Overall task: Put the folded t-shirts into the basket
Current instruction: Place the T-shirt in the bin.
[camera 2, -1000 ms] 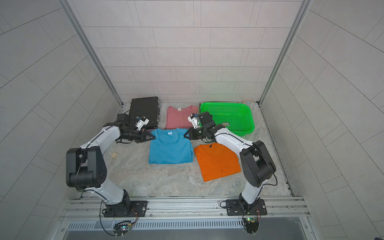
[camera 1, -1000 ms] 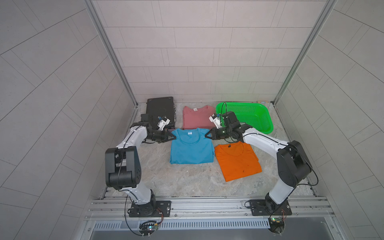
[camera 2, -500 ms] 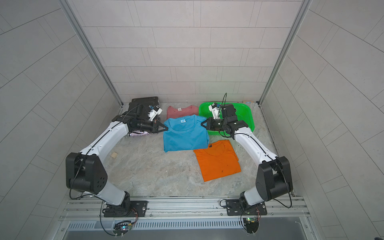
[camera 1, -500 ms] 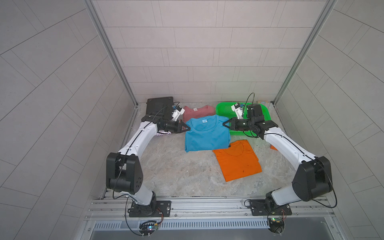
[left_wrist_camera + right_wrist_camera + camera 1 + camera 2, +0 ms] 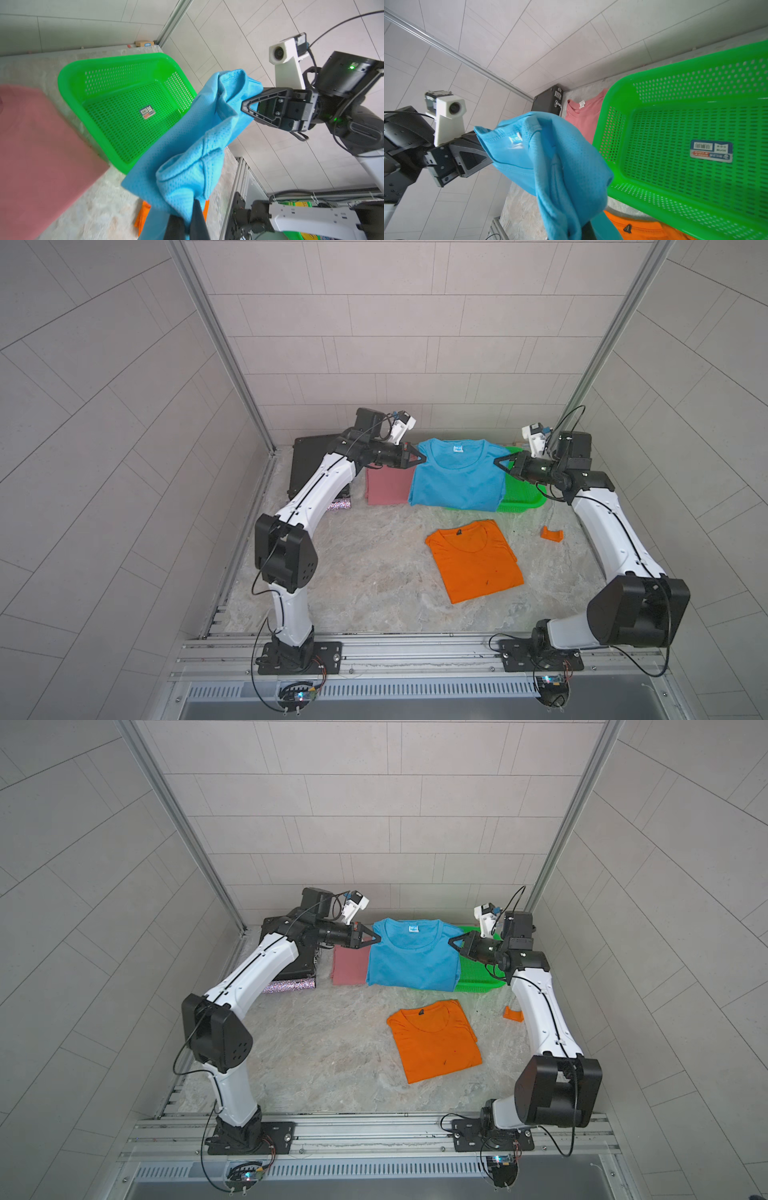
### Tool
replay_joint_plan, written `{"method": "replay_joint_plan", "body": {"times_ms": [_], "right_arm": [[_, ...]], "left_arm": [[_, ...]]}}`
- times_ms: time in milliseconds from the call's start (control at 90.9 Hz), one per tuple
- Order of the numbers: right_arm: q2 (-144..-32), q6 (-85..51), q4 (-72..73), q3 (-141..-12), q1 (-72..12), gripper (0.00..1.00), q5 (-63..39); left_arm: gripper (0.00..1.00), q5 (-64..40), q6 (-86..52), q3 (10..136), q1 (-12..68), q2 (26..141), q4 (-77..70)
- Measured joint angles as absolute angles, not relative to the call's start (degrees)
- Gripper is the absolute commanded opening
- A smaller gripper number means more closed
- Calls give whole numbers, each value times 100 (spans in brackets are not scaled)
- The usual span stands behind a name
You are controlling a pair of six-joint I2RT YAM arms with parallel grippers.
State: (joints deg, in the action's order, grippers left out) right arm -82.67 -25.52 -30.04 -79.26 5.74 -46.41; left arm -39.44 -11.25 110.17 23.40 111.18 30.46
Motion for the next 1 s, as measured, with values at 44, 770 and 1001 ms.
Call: {"method": "replay_joint_plan", "body": {"times_ms": [44, 770, 1001], "right_arm": [[-8374, -2536, -3046, -8053, 609, 0, -4661], [-10916, -2274, -3699, -9904, 1791, 0, -4657], [-11736, -2169, -3922, -10263, 1765, 0, -4598]], "left_arm": [[0, -3918, -1173, 11295, 2416, 11369, 3057], [0, -3343, -2257, 14300, 3059, 14582, 2869], [0, -2875, -2248, 14628, 3133, 15192, 2873]]}}
